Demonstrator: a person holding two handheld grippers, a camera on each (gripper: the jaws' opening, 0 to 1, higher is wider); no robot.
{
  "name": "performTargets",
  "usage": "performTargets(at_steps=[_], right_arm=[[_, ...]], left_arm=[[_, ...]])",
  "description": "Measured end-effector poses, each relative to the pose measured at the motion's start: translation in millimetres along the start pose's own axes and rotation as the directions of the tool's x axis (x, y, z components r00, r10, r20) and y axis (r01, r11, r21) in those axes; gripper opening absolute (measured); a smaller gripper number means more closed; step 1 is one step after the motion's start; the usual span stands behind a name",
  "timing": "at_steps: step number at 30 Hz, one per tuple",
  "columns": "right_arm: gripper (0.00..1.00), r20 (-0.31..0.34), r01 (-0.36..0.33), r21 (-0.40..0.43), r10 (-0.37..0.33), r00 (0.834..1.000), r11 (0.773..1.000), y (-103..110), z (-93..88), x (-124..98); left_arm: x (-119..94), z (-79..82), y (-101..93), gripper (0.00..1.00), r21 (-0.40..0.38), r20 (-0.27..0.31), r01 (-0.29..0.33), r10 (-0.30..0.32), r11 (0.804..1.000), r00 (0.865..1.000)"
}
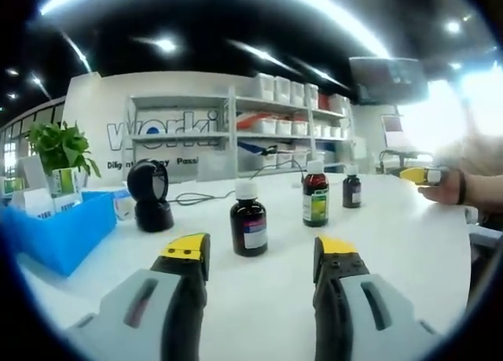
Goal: Rotate the medicine bottle to make it face forward pick up the medicine bottle inspect the drug traceability code place the medicine on the table
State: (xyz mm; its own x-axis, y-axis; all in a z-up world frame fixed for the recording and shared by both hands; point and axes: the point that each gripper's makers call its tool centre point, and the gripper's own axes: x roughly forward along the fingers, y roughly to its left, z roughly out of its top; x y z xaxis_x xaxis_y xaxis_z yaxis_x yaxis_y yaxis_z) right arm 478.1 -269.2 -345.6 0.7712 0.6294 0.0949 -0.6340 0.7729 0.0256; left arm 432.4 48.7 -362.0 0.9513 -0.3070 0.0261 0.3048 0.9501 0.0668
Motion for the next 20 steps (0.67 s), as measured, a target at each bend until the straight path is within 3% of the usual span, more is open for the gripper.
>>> performTargets(at_steps=[3, 8, 16, 20], right_arm=[[0.49, -0.005, 0.006, -0.008, -0.006, 1.000, 1.000, -1.1, -1.1, 0.7], [0.48, -0.020, 0.006, -0.014, -0.007, 1.000, 1.000, -4.2, -4.9, 1.4], [0.48, -0.011, 0.001, -0.040, -0.001, 1.000, 0.999, -1.4, -2.8, -0.1], [0.48, -0.018, 0.003, -0.029, -0.004, 1.000, 1.000, -3.3, -4.6, 0.0]], left_arm=[[-0.6, -0.2, 3.3, 0.44, -0.014, -0.001, -0.012, 0.012, 1.000, 1.000], [-3.1, 2.1, 9.1, 0.44, -0.064, 0.014, -0.025, 0.026, 0.998, 1.000], [-4.4, 5.2, 3.5, 0.43, -0.017, 0.028, -0.017, 0.017, 1.000, 0.999], [-3.5, 4.0, 5.6, 0.43, -0.032, 0.025, -0.020, 0.021, 0.999, 0.999]])
